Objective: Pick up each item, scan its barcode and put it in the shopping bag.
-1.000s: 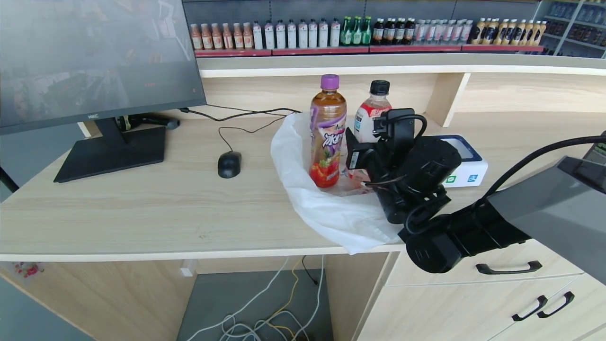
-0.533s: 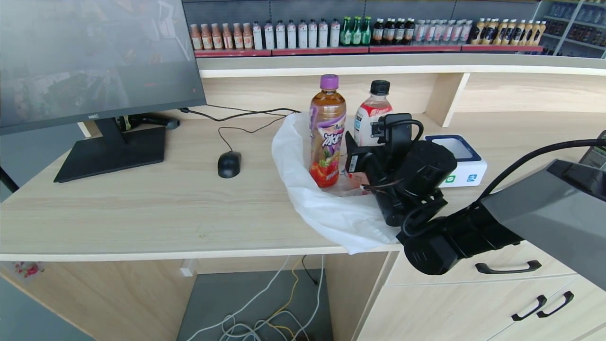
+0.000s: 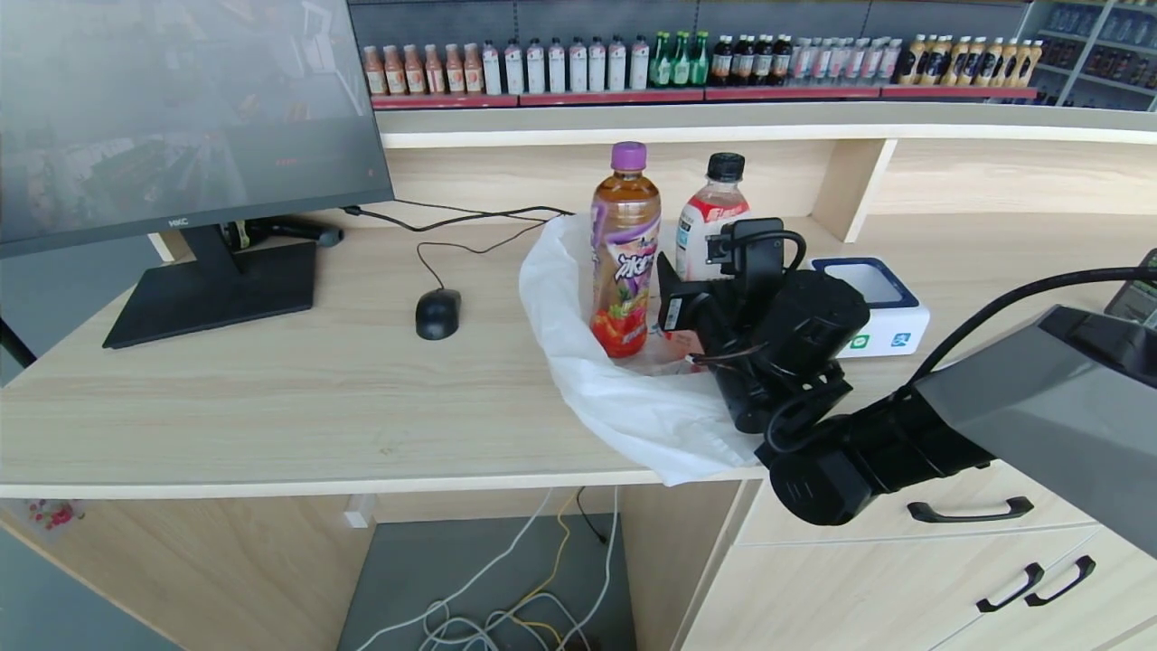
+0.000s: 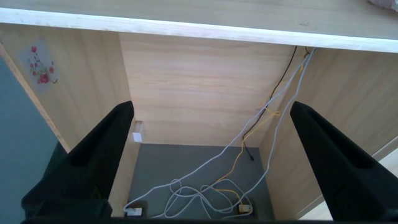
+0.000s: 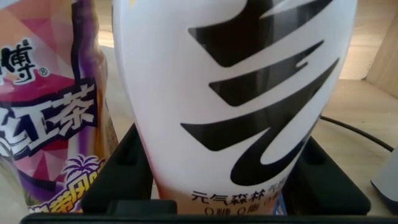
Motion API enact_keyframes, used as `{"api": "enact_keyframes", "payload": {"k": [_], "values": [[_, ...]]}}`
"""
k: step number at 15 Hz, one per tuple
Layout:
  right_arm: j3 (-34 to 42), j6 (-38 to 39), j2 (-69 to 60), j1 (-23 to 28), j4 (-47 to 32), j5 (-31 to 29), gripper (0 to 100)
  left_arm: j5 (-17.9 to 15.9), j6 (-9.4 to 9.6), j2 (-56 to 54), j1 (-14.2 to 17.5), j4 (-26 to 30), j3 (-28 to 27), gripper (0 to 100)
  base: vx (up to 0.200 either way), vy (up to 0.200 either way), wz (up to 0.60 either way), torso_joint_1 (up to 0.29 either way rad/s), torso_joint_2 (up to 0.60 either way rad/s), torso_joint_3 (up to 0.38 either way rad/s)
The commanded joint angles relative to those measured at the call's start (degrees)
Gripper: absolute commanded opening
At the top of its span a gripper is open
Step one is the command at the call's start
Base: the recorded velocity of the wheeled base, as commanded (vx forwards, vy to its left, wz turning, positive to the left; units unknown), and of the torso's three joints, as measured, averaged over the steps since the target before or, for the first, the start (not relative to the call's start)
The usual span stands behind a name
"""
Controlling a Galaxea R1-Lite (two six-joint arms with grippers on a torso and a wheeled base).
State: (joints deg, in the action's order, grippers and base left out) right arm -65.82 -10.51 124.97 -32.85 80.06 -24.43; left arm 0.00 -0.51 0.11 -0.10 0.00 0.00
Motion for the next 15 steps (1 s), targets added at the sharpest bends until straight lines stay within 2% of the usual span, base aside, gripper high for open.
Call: {"api": "enact_keyframes", "payload": {"k": [1, 15], "values": [[0.16, -0.04, 0.10, -0.02, 0.10, 0.00, 100, 0.00, -0.02, -0.02, 0.01, 0.00, 0.00, 100, 0.000, 0.000, 0.00, 0.000, 0.00, 0.000], [0.60, -0.57, -4.56, -0.90, 1.86, -0.09, 100, 0.00, -0.02, -0.02, 0.01, 0.00, 0.00, 100, 0.000, 0.000, 0.00, 0.000, 0.00, 0.000]]}}
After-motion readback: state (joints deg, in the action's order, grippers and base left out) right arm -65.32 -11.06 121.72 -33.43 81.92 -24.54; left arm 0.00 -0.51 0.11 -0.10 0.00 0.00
